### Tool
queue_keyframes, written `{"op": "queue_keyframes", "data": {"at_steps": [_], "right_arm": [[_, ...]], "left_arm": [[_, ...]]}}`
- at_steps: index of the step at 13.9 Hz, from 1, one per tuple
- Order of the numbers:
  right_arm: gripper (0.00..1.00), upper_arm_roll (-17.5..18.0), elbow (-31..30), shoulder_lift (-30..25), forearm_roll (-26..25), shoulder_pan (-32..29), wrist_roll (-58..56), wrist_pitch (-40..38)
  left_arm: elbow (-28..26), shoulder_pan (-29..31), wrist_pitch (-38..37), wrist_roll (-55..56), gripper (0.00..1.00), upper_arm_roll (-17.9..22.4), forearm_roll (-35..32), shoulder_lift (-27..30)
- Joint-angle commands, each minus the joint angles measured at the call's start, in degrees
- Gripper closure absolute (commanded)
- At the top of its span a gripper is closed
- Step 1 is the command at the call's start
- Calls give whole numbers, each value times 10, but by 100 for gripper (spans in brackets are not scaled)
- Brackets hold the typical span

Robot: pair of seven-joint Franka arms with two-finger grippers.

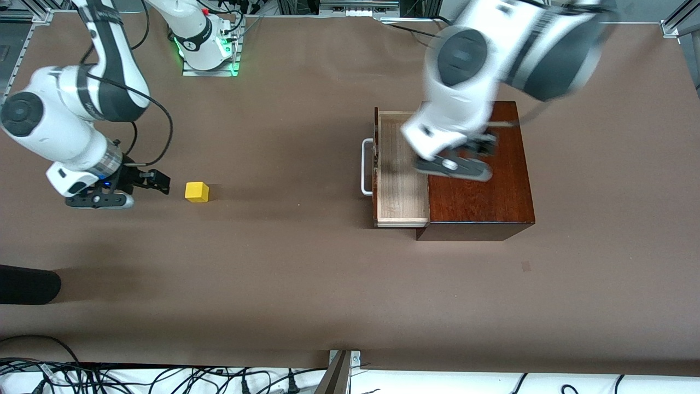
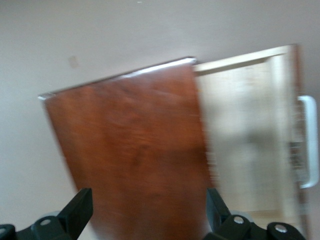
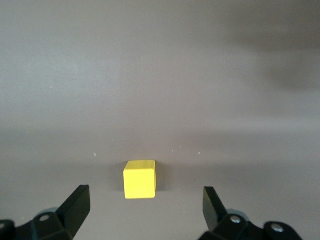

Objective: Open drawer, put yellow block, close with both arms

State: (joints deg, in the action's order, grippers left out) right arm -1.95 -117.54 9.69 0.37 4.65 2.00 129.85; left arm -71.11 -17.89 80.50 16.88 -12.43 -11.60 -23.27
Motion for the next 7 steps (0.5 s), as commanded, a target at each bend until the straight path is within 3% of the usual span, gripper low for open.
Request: {"op": "queue_keyframes", "data": {"at_steps": [1,3,7], "right_arm": [[0,5,-51,5,2,-2,13,74],[0,8,-71,25,2,-1,16,124],[0,9,-89,59,3,13,16,176]], "left_arm": [[-68,84,4,-96,0,-8,19,59],[-104,129,9,-120,0,-8,37,94],[-258,187,99,-147,0,-8,88,212]]}}
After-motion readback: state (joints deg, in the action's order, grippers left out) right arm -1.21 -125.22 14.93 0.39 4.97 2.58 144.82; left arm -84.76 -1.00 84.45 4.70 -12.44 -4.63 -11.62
